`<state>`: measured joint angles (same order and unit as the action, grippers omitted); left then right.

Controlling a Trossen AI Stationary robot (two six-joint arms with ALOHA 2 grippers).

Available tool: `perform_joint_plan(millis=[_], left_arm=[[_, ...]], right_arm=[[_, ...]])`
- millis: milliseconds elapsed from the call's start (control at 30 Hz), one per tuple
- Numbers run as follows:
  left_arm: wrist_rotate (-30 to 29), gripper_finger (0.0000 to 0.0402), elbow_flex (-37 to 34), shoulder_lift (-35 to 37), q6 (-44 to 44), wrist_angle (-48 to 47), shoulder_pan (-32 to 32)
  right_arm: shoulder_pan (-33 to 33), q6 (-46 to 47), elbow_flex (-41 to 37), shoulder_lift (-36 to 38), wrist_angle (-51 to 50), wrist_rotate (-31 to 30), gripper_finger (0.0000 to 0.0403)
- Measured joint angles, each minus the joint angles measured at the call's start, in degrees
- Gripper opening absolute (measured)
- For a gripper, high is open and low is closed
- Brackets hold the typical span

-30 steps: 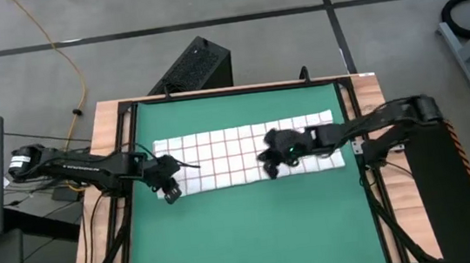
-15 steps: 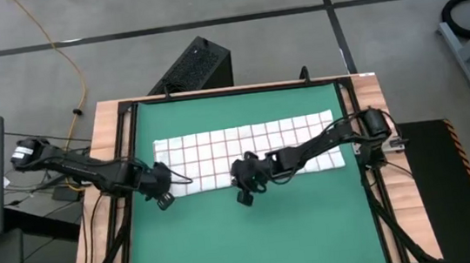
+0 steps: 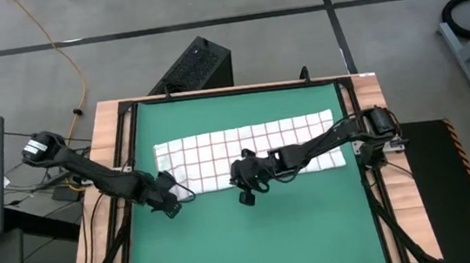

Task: Roll towel into tight, uniform cylinder
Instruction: Roll the white patterned towel

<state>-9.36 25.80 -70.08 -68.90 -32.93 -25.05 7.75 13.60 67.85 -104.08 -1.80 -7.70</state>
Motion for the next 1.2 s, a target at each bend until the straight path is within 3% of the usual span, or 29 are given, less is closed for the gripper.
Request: perform_joint_plan(millis=[133, 200, 267, 367, 500, 667, 800, 1033, 1133, 1200], left_arm=[[-0.03, 0.0, 0.28, -1.84, -8.15, 1.33, -3.74], [5.35, 0.0, 0.69, -1.74, -12.0, 3.08, -6.51], [11.61, 0.0, 1.29, -0.91, -16.58, 5.1, -9.77], [14.88, 0.0, 1.19, -0.67, -23.48, 13.12, -13.59], [13.71, 0.0, 1.16, -1.5, -30.55, 26.47, -18.27], [10.2, 0.0, 1.42, -1.47, -35.4, 39.19, -21.2], [4.48, 0.0, 4.07, -1.28, -30.92, 48.11, -22.43], [-13.46, 0.0, 10.79, -0.72, -16.89, 42.56, -15.98], [-14.47, 0.0, 12.08, -0.7, -7.16, 42.77, -9.28], [-11.27, 0.0, 12.88, -0.7, -2.13, 42.81, -4.16]], right_arm=[[1.91, -1.52, 1.15, 0.58, -0.99, -0.11, 0.0064], [2.88, -0.96, 1.46, 0.58, -2.82, -0.43, 0.0064], [3.96, 2.63, 1.84, 0.55, -6.04, -4.82, 0.0064], [5.07, 11.67, 1.87, 0.59, -14.17, -14.37, 0.0064], [4.78, 19.25, 1.84, 0.53, -22.02, -16.66, 0.0064], [5.6, 35.87, 1.84, 0.53, -37.9, -18.95, 0.0064], [7.13, 46.72, 1.84, 0.69, -53.02, -22.68, 0.0064], [4.49, 56.64, -1.24, 0.75, -65.21, -21.88, 0.0063], [1.06, 59.37, -4.41, 0.75, -66.69, -19.2, 0.0059], [-1.62, 60.33, -6.08, 0.74, -67.18, -18.07, 0.0055]])
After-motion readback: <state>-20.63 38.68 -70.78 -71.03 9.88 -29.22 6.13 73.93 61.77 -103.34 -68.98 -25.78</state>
